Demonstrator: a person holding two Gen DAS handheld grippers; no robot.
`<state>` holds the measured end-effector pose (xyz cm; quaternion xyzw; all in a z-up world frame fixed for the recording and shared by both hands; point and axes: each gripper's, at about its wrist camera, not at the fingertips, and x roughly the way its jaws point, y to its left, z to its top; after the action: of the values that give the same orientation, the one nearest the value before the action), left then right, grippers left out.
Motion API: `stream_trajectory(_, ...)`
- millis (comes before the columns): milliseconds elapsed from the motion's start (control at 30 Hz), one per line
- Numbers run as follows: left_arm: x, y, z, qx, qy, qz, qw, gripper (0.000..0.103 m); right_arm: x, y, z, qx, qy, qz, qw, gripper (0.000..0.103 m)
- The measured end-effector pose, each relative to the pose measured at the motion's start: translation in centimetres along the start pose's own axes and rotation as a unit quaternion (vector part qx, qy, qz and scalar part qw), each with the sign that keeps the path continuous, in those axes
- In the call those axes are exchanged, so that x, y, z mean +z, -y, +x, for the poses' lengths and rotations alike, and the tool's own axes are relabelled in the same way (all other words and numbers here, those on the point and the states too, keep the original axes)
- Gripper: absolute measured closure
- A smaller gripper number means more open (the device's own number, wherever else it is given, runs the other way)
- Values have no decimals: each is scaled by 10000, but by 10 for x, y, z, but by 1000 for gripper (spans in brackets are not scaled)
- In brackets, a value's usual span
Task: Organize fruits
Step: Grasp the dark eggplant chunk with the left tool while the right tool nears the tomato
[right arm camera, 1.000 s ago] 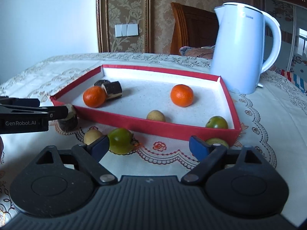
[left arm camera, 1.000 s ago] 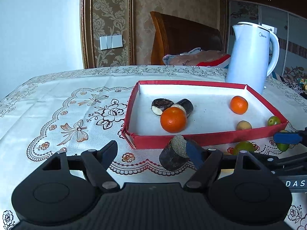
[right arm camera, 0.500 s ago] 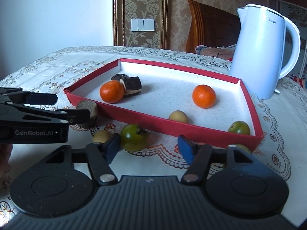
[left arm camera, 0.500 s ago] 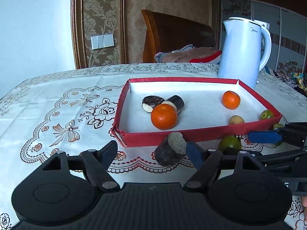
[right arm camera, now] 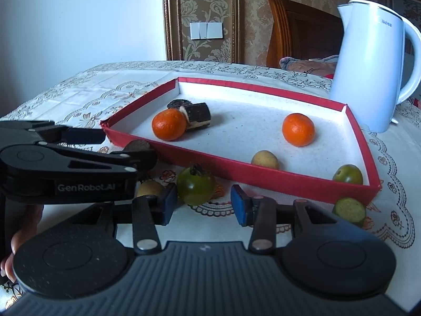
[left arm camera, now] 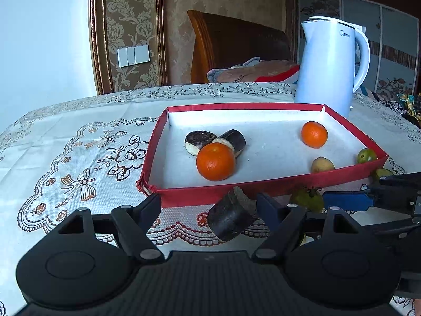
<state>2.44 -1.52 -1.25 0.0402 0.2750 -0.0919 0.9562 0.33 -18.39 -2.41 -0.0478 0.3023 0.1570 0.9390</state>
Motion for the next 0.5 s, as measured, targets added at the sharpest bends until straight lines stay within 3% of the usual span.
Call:
stream_trajectory(200, -1, -4, -5, 53, 105, -52, 9999, 26, 0, -1, -4, 10, 92, -40, 9999, 75)
stream_trajectory(267, -1, -7, -11, 45, 221, -59, 9997, 44, -1, -2, -5, -48, 120, -57, 9999, 75)
stream_trajectory(300, -1, -9, -13, 37, 240, -83, 9997, 46, -1, -1, -5, -37, 117, -44, 9999, 75)
stream_trajectory(500, -2, -7, -14, -62, 253, 15, 9997, 47, -2, 2, -7, -104, 168, 55, 9998, 75)
